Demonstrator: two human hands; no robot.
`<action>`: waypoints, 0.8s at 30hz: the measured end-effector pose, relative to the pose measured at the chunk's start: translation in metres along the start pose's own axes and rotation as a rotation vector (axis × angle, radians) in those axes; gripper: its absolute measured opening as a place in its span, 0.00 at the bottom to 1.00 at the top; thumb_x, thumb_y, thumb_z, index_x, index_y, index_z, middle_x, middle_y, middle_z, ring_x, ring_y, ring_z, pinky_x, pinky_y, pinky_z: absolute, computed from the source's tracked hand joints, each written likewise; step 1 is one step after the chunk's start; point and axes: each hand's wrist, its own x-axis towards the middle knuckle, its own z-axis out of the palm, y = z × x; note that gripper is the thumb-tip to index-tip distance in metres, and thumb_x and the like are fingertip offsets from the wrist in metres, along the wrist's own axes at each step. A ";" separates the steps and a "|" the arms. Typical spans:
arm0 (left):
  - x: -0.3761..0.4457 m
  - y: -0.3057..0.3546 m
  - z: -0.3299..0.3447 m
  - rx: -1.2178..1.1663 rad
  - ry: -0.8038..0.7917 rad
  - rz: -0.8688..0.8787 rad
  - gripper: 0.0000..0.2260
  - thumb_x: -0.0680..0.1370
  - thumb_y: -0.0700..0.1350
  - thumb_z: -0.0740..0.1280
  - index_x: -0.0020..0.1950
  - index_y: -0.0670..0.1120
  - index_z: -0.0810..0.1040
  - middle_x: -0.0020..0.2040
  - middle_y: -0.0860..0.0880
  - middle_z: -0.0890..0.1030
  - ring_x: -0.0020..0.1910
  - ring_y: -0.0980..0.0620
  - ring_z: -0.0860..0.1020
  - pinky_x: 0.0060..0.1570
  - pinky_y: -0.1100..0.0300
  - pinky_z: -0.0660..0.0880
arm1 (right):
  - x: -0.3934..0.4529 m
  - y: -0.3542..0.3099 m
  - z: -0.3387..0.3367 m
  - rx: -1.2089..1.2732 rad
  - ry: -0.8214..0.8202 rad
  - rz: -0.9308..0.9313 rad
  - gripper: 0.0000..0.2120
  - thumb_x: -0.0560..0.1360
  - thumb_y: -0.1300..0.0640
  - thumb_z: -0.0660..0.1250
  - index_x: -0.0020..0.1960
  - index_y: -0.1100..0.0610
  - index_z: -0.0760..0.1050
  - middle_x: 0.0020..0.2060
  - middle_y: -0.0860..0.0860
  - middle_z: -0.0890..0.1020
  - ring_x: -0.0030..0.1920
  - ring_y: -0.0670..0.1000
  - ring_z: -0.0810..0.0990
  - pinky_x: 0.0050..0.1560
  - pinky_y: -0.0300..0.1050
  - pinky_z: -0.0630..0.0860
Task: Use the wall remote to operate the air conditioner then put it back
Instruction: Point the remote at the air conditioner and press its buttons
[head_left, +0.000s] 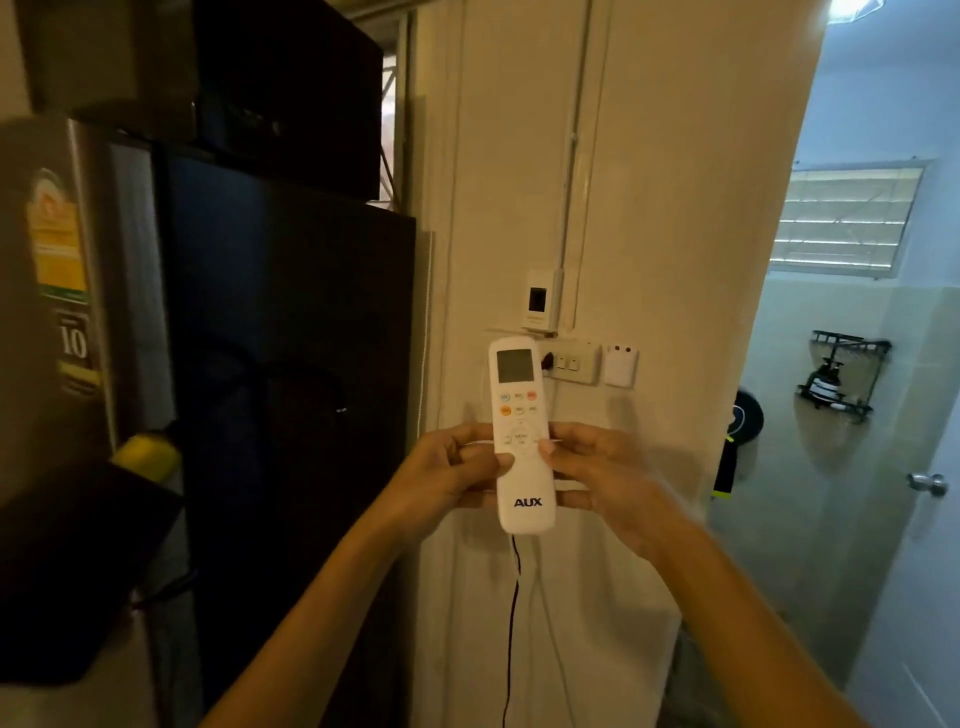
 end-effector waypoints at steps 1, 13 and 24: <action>-0.009 0.004 -0.005 0.009 0.012 -0.005 0.11 0.76 0.41 0.66 0.56 0.51 0.75 0.50 0.52 0.84 0.49 0.53 0.84 0.43 0.60 0.82 | -0.004 0.000 0.007 0.013 -0.022 -0.004 0.11 0.76 0.60 0.64 0.57 0.52 0.76 0.50 0.49 0.84 0.49 0.49 0.84 0.42 0.43 0.82; -0.078 0.052 -0.077 0.006 0.045 -0.014 0.11 0.76 0.41 0.65 0.57 0.51 0.75 0.53 0.51 0.83 0.52 0.52 0.83 0.46 0.58 0.81 | -0.024 -0.030 0.094 0.072 -0.172 -0.072 0.17 0.75 0.62 0.63 0.61 0.47 0.70 0.52 0.46 0.82 0.52 0.50 0.82 0.48 0.47 0.82; -0.126 0.074 -0.134 -0.058 0.039 0.038 0.13 0.75 0.37 0.65 0.55 0.52 0.76 0.48 0.55 0.86 0.50 0.53 0.83 0.42 0.60 0.82 | -0.042 -0.050 0.168 0.119 -0.186 -0.089 0.20 0.75 0.63 0.63 0.66 0.52 0.69 0.59 0.53 0.80 0.58 0.56 0.80 0.56 0.56 0.79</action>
